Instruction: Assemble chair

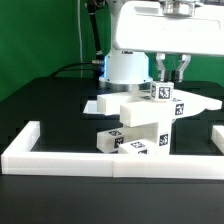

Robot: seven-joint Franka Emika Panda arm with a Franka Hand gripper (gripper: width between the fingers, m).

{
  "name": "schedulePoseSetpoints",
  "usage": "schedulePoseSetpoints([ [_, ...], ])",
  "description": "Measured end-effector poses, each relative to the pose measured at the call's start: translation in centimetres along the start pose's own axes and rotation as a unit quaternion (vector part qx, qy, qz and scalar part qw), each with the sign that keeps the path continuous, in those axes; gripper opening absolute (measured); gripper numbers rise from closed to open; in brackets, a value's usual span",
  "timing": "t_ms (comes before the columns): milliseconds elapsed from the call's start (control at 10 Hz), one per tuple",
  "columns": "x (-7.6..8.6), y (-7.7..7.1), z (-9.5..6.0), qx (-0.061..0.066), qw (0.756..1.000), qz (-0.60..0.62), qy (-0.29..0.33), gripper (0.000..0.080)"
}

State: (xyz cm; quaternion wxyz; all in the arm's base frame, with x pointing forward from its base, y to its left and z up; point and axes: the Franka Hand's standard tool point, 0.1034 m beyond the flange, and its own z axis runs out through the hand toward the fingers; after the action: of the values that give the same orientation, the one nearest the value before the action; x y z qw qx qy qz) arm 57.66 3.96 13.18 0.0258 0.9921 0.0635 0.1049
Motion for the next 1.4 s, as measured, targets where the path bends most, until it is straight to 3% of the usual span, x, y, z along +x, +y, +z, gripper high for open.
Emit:
schedulePoseSetpoints([
  [100,0.0,0.1,0.0,0.000,1.000,0.000,-0.001,0.0228],
  [200,-0.2,0.7,-0.1,0.004,1.000,-0.011,-0.010,0.0228],
  [400,-0.2,2.1,-0.2,0.011,0.999,-0.010,-0.031,0.0549],
  [500,-0.2,2.5,-0.1,0.012,0.999,-0.005,-0.039,0.0549],
  [600,-0.2,2.7,0.2,0.011,0.999,-0.002,-0.043,0.0629],
  [1300,-0.2,2.0,1.4,0.007,0.998,0.015,-0.053,0.0649],
  [1400,-0.2,1.9,1.4,0.007,0.998,0.015,-0.053,0.0529],
])
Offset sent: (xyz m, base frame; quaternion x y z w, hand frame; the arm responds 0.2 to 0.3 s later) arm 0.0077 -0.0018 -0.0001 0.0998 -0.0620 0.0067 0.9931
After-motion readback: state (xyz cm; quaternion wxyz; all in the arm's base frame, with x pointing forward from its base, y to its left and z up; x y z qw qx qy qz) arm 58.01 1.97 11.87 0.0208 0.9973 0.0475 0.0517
